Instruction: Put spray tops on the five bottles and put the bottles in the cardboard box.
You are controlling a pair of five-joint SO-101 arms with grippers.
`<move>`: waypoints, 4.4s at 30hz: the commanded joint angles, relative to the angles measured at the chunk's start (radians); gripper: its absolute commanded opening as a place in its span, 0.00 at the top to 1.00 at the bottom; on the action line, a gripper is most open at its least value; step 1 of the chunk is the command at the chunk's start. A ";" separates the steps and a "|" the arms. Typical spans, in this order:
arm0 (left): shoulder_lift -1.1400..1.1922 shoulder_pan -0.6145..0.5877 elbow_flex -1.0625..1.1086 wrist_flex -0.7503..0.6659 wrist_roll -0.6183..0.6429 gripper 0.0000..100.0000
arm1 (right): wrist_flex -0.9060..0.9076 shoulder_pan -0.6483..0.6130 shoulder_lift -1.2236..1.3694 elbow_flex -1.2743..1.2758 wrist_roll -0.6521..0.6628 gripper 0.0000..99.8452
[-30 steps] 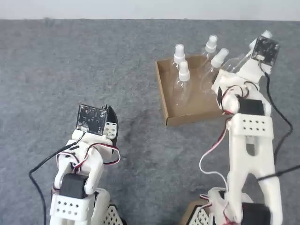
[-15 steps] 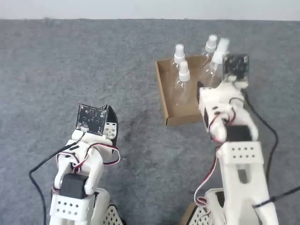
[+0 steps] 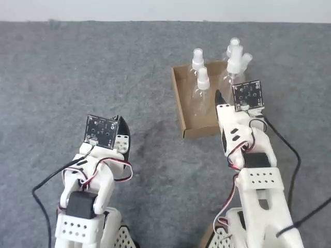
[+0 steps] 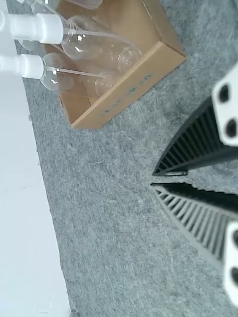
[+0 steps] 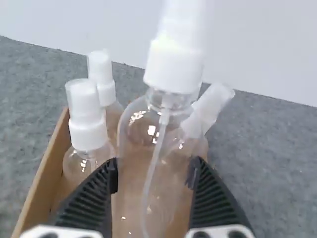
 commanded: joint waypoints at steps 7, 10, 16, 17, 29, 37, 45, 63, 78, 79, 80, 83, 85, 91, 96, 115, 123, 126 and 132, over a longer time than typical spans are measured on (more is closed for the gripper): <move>-0.015 -0.005 -0.002 -0.031 -0.005 0.99 | -0.283 -0.005 -0.039 0.132 0.015 0.99; -0.015 -0.005 -0.002 -0.031 -0.003 0.99 | -0.289 -0.007 -0.038 0.132 0.014 0.99; -0.015 -0.005 -0.002 -0.029 -0.003 0.99 | -0.297 -0.007 -0.015 0.141 -0.037 0.99; -0.015 -0.005 -0.002 -0.029 -0.003 0.99 | -0.312 -0.007 -0.002 0.146 -0.043 0.99; -0.015 -0.005 -0.002 -0.028 -0.003 0.99 | -0.558 -0.004 0.237 0.169 -0.028 0.99; -0.015 -0.005 -0.002 -0.029 -0.003 0.99 | -0.556 -0.007 0.308 0.183 0.015 0.99; -0.015 -0.005 -0.002 -0.026 -0.003 0.99 | -0.564 -0.007 0.361 0.173 0.021 0.99; -0.015 -0.005 -0.002 -0.028 -0.005 0.99 | -0.564 -0.010 0.363 0.180 0.023 0.84; -0.015 -0.005 -0.002 -0.029 -0.006 0.99 | -0.564 -0.013 0.361 0.181 0.023 0.84; -0.015 -0.005 -0.002 -0.029 -0.006 0.99 | -0.565 -0.012 0.361 0.181 0.023 0.84; -0.015 -0.005 -0.002 -0.031 -0.006 0.99 | -0.565 -0.010 0.361 0.181 0.023 0.84; -0.015 -0.005 -0.002 -0.031 -0.006 0.99 | -0.618 -0.008 0.361 0.204 0.023 0.84; -0.015 -0.005 -0.002 -0.031 -0.006 0.99 | -0.704 -0.010 0.361 0.244 0.025 0.84; -0.015 -0.005 -0.002 -0.031 -0.005 0.99 | -0.733 -0.005 0.361 0.265 0.025 0.84; -0.015 -0.005 -0.002 -0.031 -0.003 0.99 | -0.733 -0.007 0.372 0.269 0.025 0.84; -0.015 -0.005 -0.002 -0.029 -0.003 0.99 | -0.789 -0.007 0.374 0.296 0.021 0.84; -0.015 -0.005 -0.002 -0.029 -0.003 0.99 | -0.796 -0.012 0.374 0.322 0.023 0.84; -0.015 -0.005 -0.002 -0.029 -0.003 0.99 | -0.792 -0.007 0.374 0.322 0.023 0.84; -0.015 -0.005 -0.002 -0.028 -0.003 0.99 | -0.791 -0.012 0.374 0.322 0.023 0.82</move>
